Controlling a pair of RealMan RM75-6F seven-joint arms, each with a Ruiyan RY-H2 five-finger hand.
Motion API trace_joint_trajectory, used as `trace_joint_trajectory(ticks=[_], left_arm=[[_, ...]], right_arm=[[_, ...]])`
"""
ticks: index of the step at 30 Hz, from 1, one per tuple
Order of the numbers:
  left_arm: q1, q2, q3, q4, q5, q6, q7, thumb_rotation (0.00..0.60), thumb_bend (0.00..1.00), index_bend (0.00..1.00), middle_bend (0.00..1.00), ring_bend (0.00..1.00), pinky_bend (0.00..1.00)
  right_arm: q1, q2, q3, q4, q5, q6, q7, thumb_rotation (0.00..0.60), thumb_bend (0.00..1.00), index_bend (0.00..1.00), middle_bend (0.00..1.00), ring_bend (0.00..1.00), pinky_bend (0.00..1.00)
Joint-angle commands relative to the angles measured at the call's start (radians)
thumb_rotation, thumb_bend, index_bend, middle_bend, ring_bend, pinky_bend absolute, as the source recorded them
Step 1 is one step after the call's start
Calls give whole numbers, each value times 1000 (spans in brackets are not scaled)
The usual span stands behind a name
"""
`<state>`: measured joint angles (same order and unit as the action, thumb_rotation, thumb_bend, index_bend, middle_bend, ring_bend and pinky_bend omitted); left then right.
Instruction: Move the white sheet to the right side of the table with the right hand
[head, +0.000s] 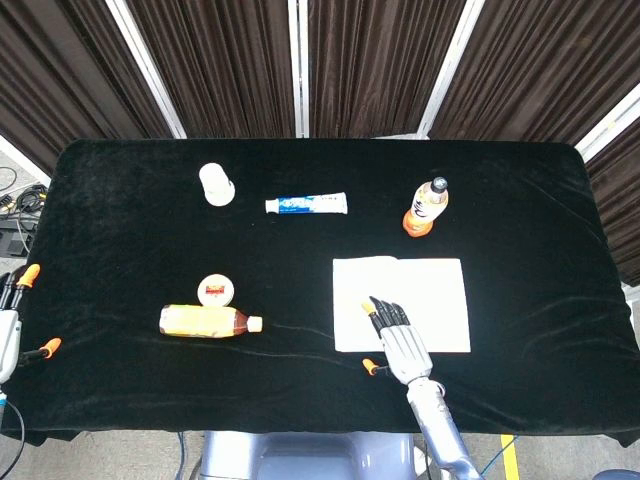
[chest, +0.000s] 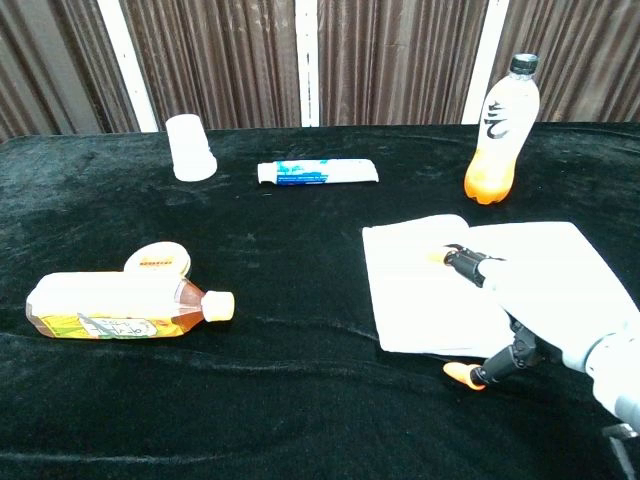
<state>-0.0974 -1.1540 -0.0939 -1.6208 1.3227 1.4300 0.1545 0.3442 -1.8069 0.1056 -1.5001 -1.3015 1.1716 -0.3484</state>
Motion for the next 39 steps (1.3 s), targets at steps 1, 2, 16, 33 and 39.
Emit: trace_joint_trajectory(ticks=[1,2,16,33,39], left_arm=[[-1,0,-3,2,-6,-2,-3,600,122,0,0,0,0],[-1,0,-4,3,-8,-2,-4,600,122,0,0,0,0],[-3,-6,-5,7,-15,-4,-2,600,122,0,0,0,0],[-1,-10,-5,5,-11,5,-9,600,122,0,0,0,0],[0,-13,-5,6,-7,11,-6,600,122,0,0,0,0]], right_arm=[[6,-19,6,26,12,-4,9,600,136,0,0,0,0],[7,-23,6,33,14,-5,11,600,135,0,0,0,0],[7,-118,19,179,-14,60,67,600,137,0,0,0,0],[-6,-178,49,239,-70,158,178,600,428,0,0,0,0],[-17,-170,77,221,-64,199,171,600,428,0,0,0,0]])
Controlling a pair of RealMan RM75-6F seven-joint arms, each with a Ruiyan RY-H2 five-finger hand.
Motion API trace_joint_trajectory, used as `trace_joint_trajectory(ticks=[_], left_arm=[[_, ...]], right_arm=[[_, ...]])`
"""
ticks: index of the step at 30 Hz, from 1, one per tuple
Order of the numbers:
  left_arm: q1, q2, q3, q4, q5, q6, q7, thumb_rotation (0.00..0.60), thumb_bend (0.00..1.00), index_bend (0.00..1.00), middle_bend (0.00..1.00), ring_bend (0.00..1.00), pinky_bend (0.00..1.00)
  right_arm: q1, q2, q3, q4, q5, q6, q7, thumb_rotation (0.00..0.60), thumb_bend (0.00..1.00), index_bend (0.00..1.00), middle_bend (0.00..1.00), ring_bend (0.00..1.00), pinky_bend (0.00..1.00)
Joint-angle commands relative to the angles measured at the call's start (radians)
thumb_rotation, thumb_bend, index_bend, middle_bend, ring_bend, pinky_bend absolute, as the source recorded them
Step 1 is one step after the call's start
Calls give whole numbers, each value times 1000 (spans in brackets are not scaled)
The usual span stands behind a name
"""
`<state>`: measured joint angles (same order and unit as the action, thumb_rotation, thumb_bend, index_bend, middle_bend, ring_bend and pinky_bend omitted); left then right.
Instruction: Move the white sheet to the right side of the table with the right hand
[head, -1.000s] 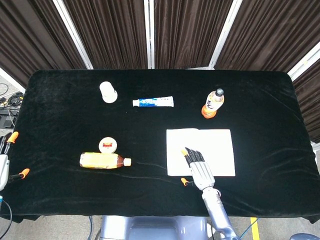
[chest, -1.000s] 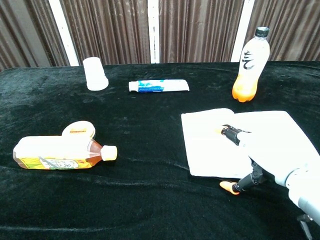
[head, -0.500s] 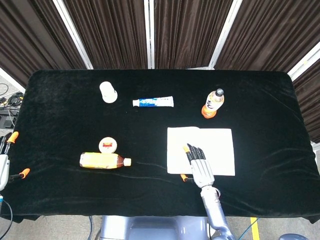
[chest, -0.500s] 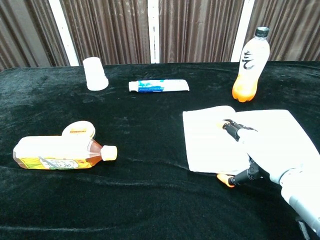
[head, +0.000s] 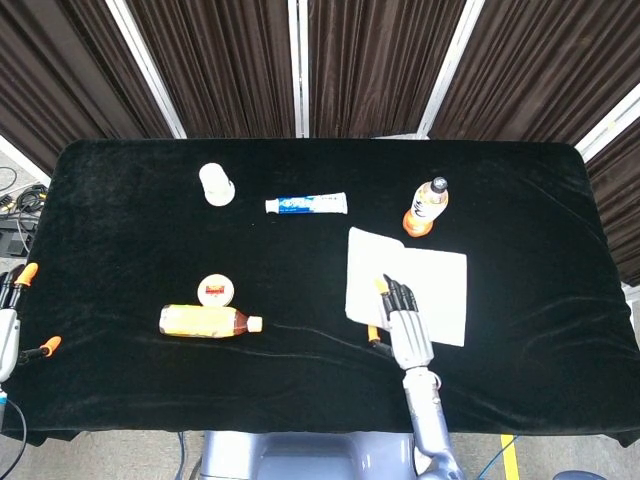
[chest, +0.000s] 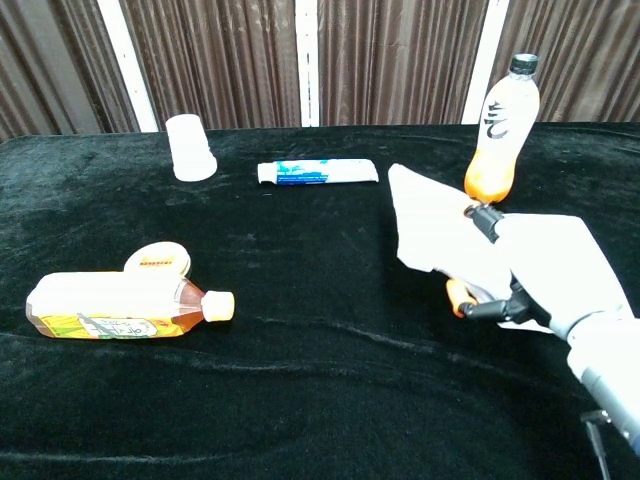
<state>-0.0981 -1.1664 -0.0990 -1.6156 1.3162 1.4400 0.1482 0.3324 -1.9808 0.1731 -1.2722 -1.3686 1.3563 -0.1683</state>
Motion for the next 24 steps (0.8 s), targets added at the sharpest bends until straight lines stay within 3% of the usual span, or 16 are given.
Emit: trace_joint_trajectory(ticks=[1,14,24], left_arm=[[0,-2,-1,1,-1,2,1,600,122,0,0,0,0],[1,-7,5,-5,18,12,8,600,122,0,0,0,0],[1,-11,9,-8,28,16,15,600,122,0,0,0,0]], right_arm=[[-9,8,16,-14,3,27,-14,600,427,0,0,0,0],[-88,144,37,-129,-20,171,-40,600,405,0,0,0,0],[-142,239,51,-100,38,170,25,600,394,0,0,0,0]])
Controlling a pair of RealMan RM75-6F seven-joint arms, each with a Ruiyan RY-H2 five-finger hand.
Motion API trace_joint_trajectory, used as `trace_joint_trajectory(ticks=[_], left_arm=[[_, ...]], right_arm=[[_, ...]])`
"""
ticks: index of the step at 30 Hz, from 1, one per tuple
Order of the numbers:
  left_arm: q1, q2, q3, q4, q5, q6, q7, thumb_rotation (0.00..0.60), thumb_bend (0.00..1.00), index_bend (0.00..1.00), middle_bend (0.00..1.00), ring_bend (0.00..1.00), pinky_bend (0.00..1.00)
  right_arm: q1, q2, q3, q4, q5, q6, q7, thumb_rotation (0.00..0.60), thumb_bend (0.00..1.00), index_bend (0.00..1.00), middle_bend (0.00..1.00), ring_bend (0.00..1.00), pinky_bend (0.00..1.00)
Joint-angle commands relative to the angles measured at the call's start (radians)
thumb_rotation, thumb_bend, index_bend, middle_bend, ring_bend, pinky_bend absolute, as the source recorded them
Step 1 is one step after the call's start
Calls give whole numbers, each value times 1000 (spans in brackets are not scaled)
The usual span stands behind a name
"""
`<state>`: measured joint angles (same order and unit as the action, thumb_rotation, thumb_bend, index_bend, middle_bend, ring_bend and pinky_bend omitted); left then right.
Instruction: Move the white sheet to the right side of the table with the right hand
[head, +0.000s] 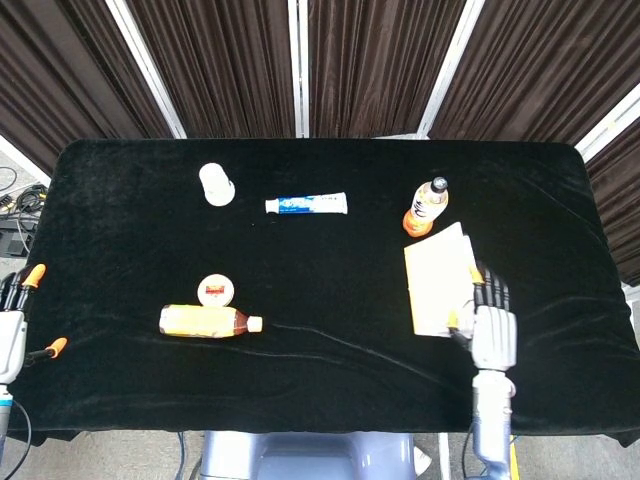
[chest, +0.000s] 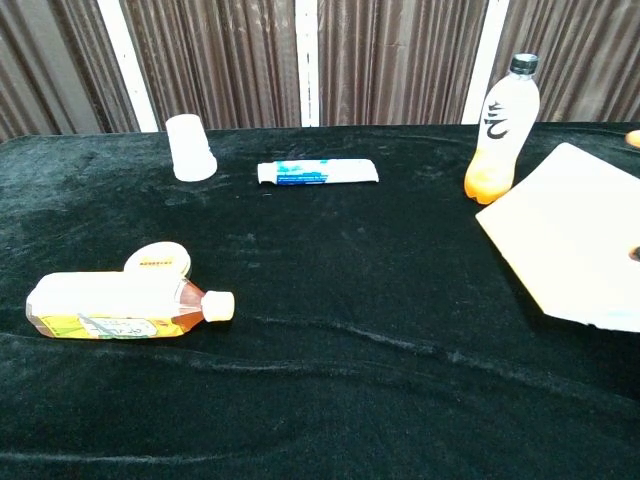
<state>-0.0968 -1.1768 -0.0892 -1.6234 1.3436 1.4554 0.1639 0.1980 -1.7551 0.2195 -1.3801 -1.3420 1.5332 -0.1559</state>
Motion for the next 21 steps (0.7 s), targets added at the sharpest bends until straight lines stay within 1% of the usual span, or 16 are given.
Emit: trace_joint_trajectory(ticks=[1,4,6,9,13,16,21], left_arm=[[-1,-1,-2,0,4,3,-4,600,122,0,0,0,0],[-1,-1,-1,2,14,6,-11,600,122,0,0,0,0],[-1,-1,0,4,19,9,-13,600,122,0,0,0,0],[0,0,1,4,27,14,-19,600,122,0,0,0,0],[1,0,2,3,31,17,-18,600,123,0,0,0,0],[2,-1,4,2,33,18,-14,600,122,0,0,0,0],[4,0,5,0,34,21,-12,600,122,0,0,0,0]], right_arm=[[-16,32,7,13,21,-11,29,600,392,0,0,0,0],[-24,74,-1,9,11,-18,43,600,384,0,0,0,0],[-28,104,-7,-12,4,-21,41,600,372,0,0,0,0],[-37,160,-14,-64,-6,-21,25,600,331,0,0,0,0],[-59,233,-15,-137,-7,-2,-1,600,253,0,0,0,0],[-69,268,-14,-170,8,-6,-4,600,210,0,0,0,0],[-75,292,-10,-179,29,-18,-3,600,142,0,0,0,0]])
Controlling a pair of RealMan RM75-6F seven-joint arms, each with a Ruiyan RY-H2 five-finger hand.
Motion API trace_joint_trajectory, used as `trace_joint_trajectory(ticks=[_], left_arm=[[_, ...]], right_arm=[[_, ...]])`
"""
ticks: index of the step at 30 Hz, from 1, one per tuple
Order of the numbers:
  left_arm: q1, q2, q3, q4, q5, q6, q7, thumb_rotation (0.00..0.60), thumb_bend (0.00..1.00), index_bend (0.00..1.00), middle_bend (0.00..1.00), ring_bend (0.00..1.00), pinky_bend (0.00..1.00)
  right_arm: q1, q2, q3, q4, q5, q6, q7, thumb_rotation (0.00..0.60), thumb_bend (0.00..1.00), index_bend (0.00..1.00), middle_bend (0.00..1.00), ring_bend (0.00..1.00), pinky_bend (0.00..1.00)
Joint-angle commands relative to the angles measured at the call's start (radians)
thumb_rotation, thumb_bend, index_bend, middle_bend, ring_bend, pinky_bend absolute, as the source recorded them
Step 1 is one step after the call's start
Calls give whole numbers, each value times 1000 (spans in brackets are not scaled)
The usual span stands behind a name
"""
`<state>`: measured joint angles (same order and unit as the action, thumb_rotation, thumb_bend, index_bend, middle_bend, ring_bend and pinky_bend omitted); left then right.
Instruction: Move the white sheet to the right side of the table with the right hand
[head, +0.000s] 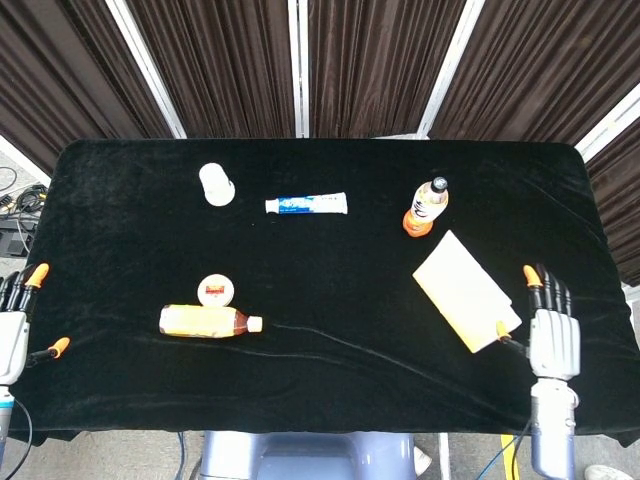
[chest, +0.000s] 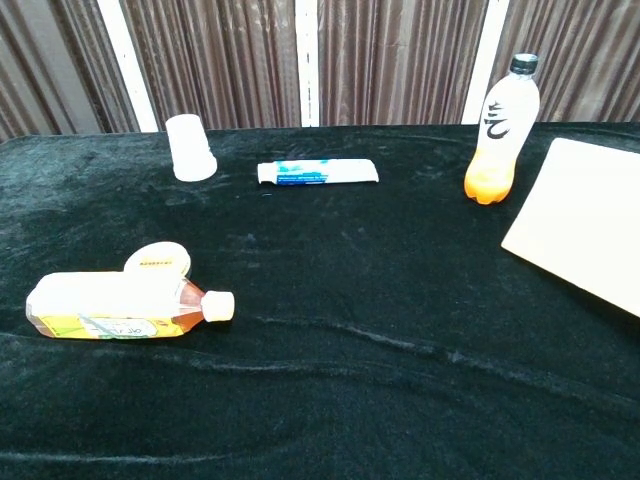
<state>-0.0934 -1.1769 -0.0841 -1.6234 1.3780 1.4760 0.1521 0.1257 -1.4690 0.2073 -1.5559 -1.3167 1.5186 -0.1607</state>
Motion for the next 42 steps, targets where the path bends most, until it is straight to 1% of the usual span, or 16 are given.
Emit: trace_joint_trajectory(ticks=[1,6,13,17,24,31,35,42], left_arm=[[1,1,-1,0,-2,1,-2,600,122,0,0,0,0],[0,1,-1,0,1,0,-2,600,122,0,0,0,0],[-1,-1,-1,-2,4,1,2,600,122,0,0,0,0],[-1,-1,-1,-5,8,3,2,600,122,0,0,0,0],[-4,-5,0,-5,9,1,13,600,122,0,0,0,0],[-6,-11,3,-1,11,-5,21,600,122,0,0,0,0],[-7,-14,5,1,13,-6,25,600,122,0,0,0,0],[-9,-17,6,2,20,-3,31,600,123,0,0,0,0]], right_arm=[[-3,9,3,-3,6,-2,2,600,130,0,0,0,0],[-6,20,6,-3,6,1,13,600,90,0,0,0,0],[-10,39,20,-1,16,15,-6,600,89,0,0,0,0],[-15,84,27,-31,44,-3,-17,600,88,0,0,0,0],[-32,138,21,-82,27,-17,94,600,87,0,0,0,0],[-34,160,17,-95,19,-18,113,600,87,0,0,0,0],[-35,174,25,-111,18,-13,127,600,86,0,0,0,0],[-36,188,24,-118,17,-8,121,600,86,0,0,0,0]])
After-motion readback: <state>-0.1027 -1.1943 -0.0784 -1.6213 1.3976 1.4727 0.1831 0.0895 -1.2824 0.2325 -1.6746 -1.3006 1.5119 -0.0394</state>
